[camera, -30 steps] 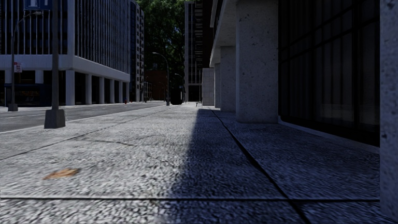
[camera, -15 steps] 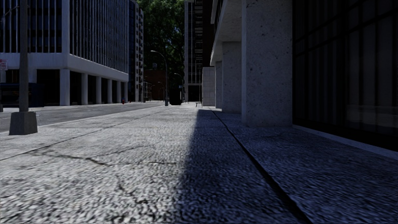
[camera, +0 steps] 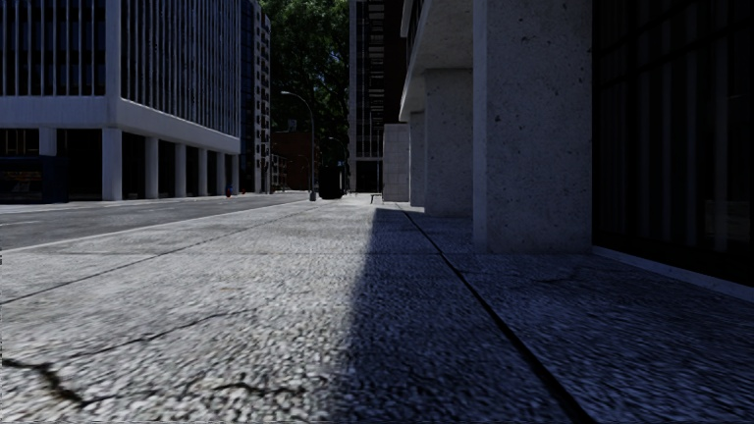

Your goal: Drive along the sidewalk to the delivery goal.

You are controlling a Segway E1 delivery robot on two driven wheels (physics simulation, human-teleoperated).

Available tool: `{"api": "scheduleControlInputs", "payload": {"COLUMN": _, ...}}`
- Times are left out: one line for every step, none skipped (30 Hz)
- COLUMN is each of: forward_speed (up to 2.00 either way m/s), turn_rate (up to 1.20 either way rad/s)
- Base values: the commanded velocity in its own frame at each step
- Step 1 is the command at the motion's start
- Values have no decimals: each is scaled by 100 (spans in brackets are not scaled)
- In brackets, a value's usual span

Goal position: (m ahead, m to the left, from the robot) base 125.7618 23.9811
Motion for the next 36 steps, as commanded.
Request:
{"api": "scheduleControlInputs", "payload": {"forward_speed": 200, "turn_rate": 0}}
{"api": "scheduleControlInputs", "payload": {"forward_speed": 200, "turn_rate": 0}}
{"api": "scheduleControlInputs", "payload": {"forward_speed": 200, "turn_rate": 0}}
{"api": "scheduleControlInputs", "payload": {"forward_speed": 200, "turn_rate": 0}}
{"api": "scheduleControlInputs", "payload": {"forward_speed": 200, "turn_rate": 0}}
{"api": "scheduleControlInputs", "payload": {"forward_speed": 200, "turn_rate": 0}}
{"api": "scheduleControlInputs", "payload": {"forward_speed": 200, "turn_rate": 0}}
{"api": "scheduleControlInputs", "payload": {"forward_speed": 200, "turn_rate": 0}}
{"api": "scheduleControlInputs", "payload": {"forward_speed": 200, "turn_rate": 0}}
{"api": "scheduleControlInputs", "payload": {"forward_speed": 200, "turn_rate": 0}}
{"api": "scheduleControlInputs", "payload": {"forward_speed": 200, "turn_rate": 0}}
{"api": "scheduleControlInputs", "payload": {"forward_speed": 200, "turn_rate": 0}}
{"api": "scheduleControlInputs", "payload": {"forward_speed": 200, "turn_rate": 0}}
{"api": "scheduleControlInputs", "payload": {"forward_speed": 200, "turn_rate": 0}}
{"api": "scheduleControlInputs", "payload": {"forward_speed": 200, "turn_rate": 0}}
{"api": "scheduleControlInputs", "payload": {"forward_speed": 200, "turn_rate": 0}}
{"api": "scheduleControlInputs", "payload": {"forward_speed": 200, "turn_rate": 0}}
{"api": "scheduleControlInputs", "payload": {"forward_speed": 200, "turn_rate": 0}}
{"api": "scheduleControlInputs", "payload": {"forward_speed": 200, "turn_rate": 0}}
{"api": "scheduleControlInputs", "payload": {"forward_speed": 200, "turn_rate": 0}}
{"api": "scheduleControlInputs", "payload": {"forward_speed": 200, "turn_rate": 0}}
{"api": "scheduleControlInputs", "payload": {"forward_speed": 200, "turn_rate": 0}}
{"api": "scheduleControlInputs", "payload": {"forward_speed": 200, "turn_rate": 0}}
{"api": "scheduleControlInputs", "payload": {"forward_speed": 200, "turn_rate": 0}}
{"api": "scheduleControlInputs", "payload": {"forward_speed": 200, "turn_rate": 0}}
{"api": "scheduleControlInputs", "payload": {"forward_speed": 200, "turn_rate": 0}}
{"api": "scheduleControlInputs", "payload": {"forward_speed": 200, "turn_rate": 0}}
{"api": "scheduleControlInputs", "payload": {"forward_speed": 200, "turn_rate": 0}}
{"api": "scheduleControlInputs", "payload": {"forward_speed": 200, "turn_rate": 0}}
{"api": "scheduleControlInputs", "payload": {"forward_speed": 200, "turn_rate": 0}}
{"api": "scheduleControlInputs", "payload": {"forward_speed": 200, "turn_rate": 0}}
{"api": "scheduleControlInputs", "payload": {"forward_speed": 200, "turn_rate": 0}}
{"api": "scheduleControlInputs", "payload": {"forward_speed": 200, "turn_rate": 0}}
{"api": "scheduleControlInputs", "payload": {"forward_speed": 200, "turn_rate": 0}}
{"api": "scheduleControlInputs", "payload": {"forward_speed": 200, "turn_rate": 0}}
{"api": "scheduleControlInputs", "payload": {"forward_speed": 200, "turn_rate": 0}}
